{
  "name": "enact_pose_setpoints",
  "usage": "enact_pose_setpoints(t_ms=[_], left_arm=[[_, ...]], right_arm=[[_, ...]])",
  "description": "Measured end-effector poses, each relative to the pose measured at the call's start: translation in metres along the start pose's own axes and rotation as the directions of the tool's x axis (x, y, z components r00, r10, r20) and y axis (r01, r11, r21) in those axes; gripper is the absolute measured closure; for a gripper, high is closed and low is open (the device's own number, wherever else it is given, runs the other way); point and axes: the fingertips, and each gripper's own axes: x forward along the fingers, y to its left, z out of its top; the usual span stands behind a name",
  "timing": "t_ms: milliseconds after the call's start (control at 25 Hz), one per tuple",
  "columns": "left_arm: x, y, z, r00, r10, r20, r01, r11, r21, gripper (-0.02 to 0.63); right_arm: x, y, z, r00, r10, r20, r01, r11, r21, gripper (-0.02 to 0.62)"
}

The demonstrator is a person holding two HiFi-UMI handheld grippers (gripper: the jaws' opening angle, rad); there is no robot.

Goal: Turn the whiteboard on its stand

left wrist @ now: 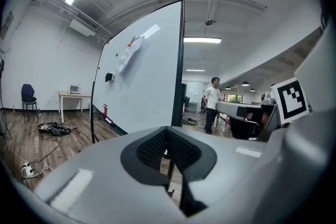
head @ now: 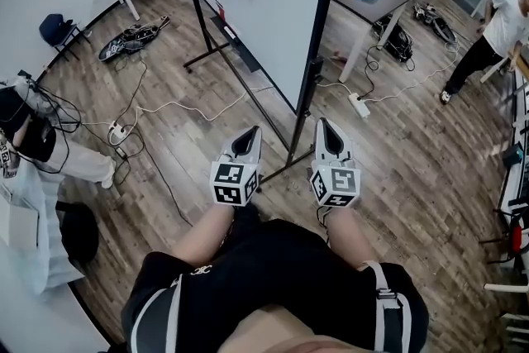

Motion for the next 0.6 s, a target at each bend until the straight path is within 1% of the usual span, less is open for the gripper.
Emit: enact_pose_setpoints(t_ms=[280, 600], left_arm=[[0.0061, -0.0018, 0.0039, 1.000, -0.010, 0.000, 0.010, 1.000, 0.013, 0.595], [0.0025, -0.0038, 0.0065, 1.000, -0.016, 0.006, 0.016, 1.000, 0.022, 0.595]], right_arm=[[0.0058, -0.0004, -0.0033, 1.000, 0.018, -0.017, -0.018, 1.000, 0.004, 0.589], [0.0035, 0.0020, -0.0058, 1.000, 0.017, -0.024, -0.017, 1.000, 0.002, 0.589]])
